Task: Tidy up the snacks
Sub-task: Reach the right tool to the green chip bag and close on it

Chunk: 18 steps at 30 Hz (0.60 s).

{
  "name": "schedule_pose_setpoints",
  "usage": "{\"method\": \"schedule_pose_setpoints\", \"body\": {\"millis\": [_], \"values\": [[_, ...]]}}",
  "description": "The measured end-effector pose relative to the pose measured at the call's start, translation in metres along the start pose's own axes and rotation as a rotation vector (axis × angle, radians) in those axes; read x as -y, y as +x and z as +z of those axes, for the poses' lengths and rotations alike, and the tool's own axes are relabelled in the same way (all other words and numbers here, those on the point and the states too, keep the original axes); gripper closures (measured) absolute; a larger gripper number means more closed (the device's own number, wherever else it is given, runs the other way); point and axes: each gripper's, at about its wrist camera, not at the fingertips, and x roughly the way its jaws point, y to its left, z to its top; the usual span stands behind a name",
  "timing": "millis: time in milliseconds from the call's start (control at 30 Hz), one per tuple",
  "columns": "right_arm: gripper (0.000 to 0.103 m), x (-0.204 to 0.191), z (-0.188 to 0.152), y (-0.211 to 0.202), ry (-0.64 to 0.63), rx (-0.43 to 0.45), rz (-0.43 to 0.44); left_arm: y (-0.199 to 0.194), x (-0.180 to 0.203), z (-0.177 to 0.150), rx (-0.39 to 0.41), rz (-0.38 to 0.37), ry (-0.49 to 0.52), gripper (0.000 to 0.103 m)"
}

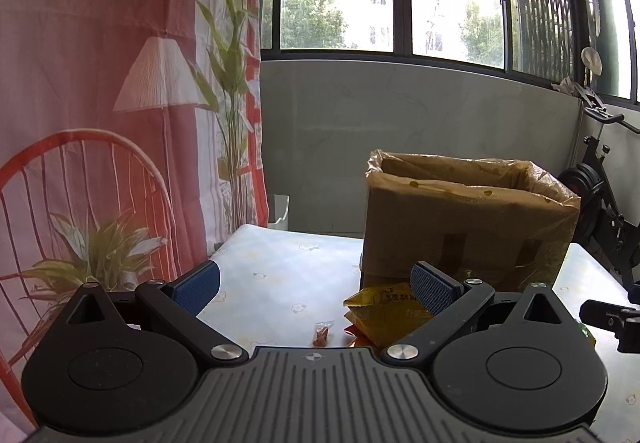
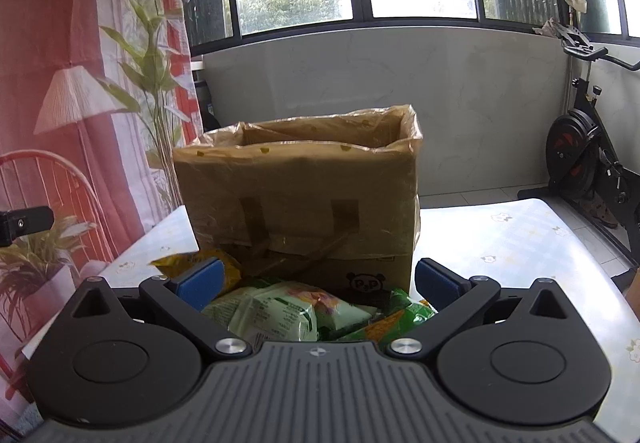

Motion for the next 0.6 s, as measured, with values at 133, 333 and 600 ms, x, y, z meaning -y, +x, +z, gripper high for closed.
{"method": "schedule_pose_setpoints", "body": {"millis": [133,333,600], "values": [[0.0,-0.001,-0.028,0.013,-0.019,-0.077,0.021,0.015,0.004,-0.016,-0.043,-0.001,0.01,0.001],[0.0,0.0,-0.05,0.029,-0.014,-0.158,0.048,0.027,0.012,-0.035,-0.092,-0.034,0.033,0.001],[0.0,0.002,-0.048,0.029,-0.014,-0.093,0.025,0.035,0.013,-0.049,-0.141,-0.049,0.028,0.001]]}}
